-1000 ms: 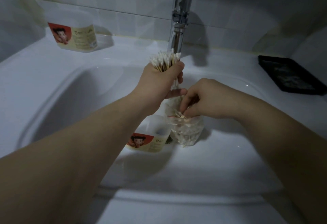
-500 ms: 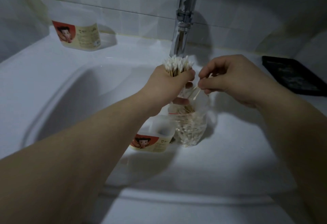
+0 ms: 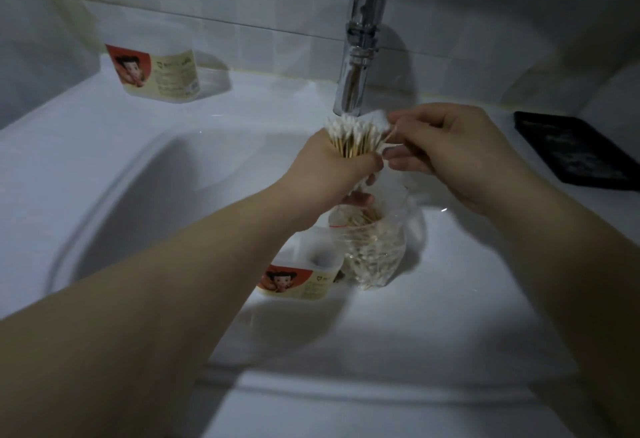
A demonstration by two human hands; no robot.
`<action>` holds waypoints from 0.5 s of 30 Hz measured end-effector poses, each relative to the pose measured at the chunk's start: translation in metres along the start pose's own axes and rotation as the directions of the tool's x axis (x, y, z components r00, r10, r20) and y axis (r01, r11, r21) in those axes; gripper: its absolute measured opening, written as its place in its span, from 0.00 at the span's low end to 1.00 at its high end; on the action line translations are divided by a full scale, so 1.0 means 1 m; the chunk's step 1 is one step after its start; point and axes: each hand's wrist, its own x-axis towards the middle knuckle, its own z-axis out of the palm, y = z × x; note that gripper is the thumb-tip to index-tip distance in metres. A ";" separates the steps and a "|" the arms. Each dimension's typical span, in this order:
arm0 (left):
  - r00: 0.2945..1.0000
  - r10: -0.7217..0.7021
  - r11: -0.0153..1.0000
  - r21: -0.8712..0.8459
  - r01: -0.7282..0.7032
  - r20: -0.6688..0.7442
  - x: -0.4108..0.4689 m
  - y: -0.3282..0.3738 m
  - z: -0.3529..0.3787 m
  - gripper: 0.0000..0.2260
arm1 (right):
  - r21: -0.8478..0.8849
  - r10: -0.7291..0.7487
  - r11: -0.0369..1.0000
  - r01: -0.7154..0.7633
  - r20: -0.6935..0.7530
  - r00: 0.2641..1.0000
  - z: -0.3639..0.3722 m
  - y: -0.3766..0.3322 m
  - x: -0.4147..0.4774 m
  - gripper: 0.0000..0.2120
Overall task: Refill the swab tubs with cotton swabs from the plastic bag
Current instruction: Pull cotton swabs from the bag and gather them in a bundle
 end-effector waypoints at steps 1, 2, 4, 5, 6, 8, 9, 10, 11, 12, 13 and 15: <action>0.999 0.011 1.000 -0.008 -0.011 -0.036 0.001 0.000 -0.001 0.07 | -0.026 0.013 1.000 -0.013 0.000 1.000 0.000 -0.001 0.000 0.06; 0.997 0.018 1.000 -0.015 -0.019 -0.072 0.003 0.000 -0.003 0.06 | -0.073 0.031 0.997 -0.029 0.026 0.999 0.000 -0.001 -0.002 0.06; 0.990 0.023 1.000 -0.017 -0.026 -0.141 0.004 0.000 -0.005 0.03 | -0.281 0.059 0.960 -0.011 0.163 0.985 -0.002 -0.001 -0.008 0.07; 0.986 0.024 1.000 -0.016 -0.027 -0.167 0.004 0.000 -0.006 0.02 | -0.436 0.066 0.898 0.057 0.260 0.963 -0.002 0.000 -0.010 0.07; 0.983 0.023 1.000 -0.014 -0.026 -0.181 0.004 -0.001 -0.007 0.02 | -0.576 0.081 0.804 0.147 0.352 0.932 -0.002 0.002 -0.012 0.06; 0.982 0.024 1.000 -0.012 -0.027 -0.186 0.005 -0.002 -0.006 0.02 | -0.737 0.152 0.620 0.268 0.448 0.881 0.001 0.007 -0.014 0.03; 0.983 0.027 0.999 -0.011 -0.030 -0.180 0.005 -0.002 -0.006 0.02 | -0.765 0.186 0.578 0.285 0.463 0.866 0.003 0.008 -0.016 0.04; 0.985 0.032 0.999 -0.009 -0.034 -0.168 0.004 -0.002 -0.005 0.02 | -0.773 0.214 0.569 0.281 0.469 0.857 0.004 0.009 -0.016 0.06; 0.988 0.037 0.999 -0.008 -0.039 -0.153 0.004 -0.002 -0.004 0.02 | -0.775 0.231 0.571 0.272 0.469 0.853 0.005 0.009 -0.017 0.08; 0.990 0.042 0.999 -0.004 -0.043 -0.138 0.004 -0.002 -0.004 0.02 | -0.777 0.237 0.571 0.264 0.463 0.854 0.007 0.011 -0.016 0.10; 0.991 0.045 0.999 0.002 -0.046 -0.128 0.004 -0.002 -0.003 0.03 | -0.784 0.235 0.565 0.258 0.452 0.861 0.008 0.012 -0.016 0.11; 0.991 0.046 0.999 0.022 -0.044 -0.126 0.004 -0.004 -0.002 0.06 | -0.806 0.219 0.535 0.254 0.422 0.880 0.012 0.013 -0.017 0.11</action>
